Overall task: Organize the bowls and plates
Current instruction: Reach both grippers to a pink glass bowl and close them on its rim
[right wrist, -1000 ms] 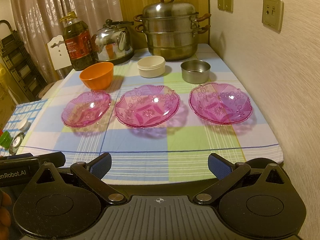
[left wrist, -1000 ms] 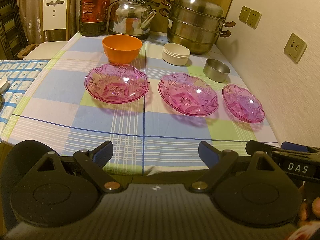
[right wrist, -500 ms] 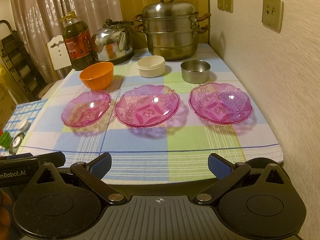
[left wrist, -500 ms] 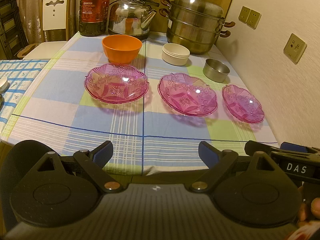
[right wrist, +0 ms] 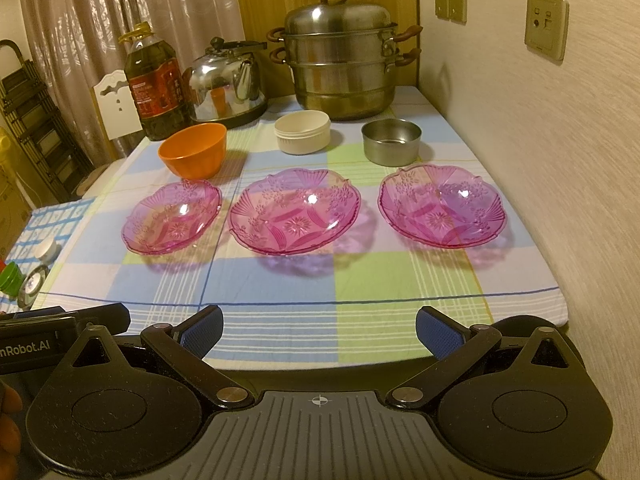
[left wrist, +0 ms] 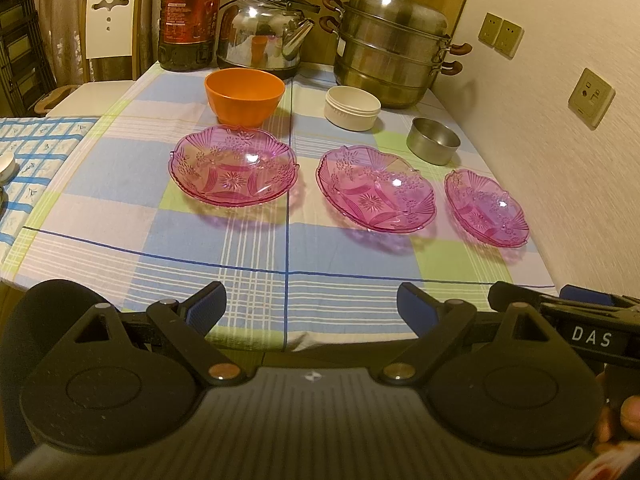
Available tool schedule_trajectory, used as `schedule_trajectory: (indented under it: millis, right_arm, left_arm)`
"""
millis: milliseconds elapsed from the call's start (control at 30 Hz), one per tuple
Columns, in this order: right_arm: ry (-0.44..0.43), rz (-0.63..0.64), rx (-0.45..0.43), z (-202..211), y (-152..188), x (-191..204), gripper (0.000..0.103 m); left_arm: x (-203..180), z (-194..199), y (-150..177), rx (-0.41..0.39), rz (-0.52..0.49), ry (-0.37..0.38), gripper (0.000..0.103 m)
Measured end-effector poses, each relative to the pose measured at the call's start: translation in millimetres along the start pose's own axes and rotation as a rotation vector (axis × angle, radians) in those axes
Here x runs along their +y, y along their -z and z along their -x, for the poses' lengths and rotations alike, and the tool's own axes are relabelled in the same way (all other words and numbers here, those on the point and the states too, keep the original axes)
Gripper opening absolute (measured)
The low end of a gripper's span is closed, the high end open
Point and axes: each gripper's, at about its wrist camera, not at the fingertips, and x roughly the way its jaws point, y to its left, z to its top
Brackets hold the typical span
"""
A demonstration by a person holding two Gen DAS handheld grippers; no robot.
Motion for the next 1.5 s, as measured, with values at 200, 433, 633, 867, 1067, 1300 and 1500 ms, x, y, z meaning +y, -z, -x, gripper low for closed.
schedule_trajectory:
  millis: [200,433,633,867,1067,1300,1500]
  right_arm:
    - [-0.003,-0.008,0.0,-6,-1,4,0.102]
    - [-0.038,-0.031,-0.003,-22,-14,14,0.102]
    - [-0.104,-0.057,0.015,-49,-30,32,0.102]
    - [-0.19,-0.131,0.028,-86,-46,55,0.102]
    - [-0.215,-0.159,0.06,-127,-52,84,0.102]
    - [-0.233,-0.234,0.087,-177,-53,98,0.086]
    - [-0.232,-0.303,0.099,-211,-54,104,0.079]
  left_arm:
    - [5,-3,-3,0.004,0.026,0.009,0.091]
    - [29,-14,-15,0.01,0.081,0.013,0.091]
    - [61,-29,-34,0.012,0.111,0.012,0.091]
    - [109,-50,-66,-0.009,0.164,0.019,0.092]
    - [151,-81,-89,-0.005,0.215,0.023,0.093]
    - [174,-129,-107,0.01,0.176,0.009,0.09]
    - [180,-167,-117,0.024,0.113,0.006,0.085]
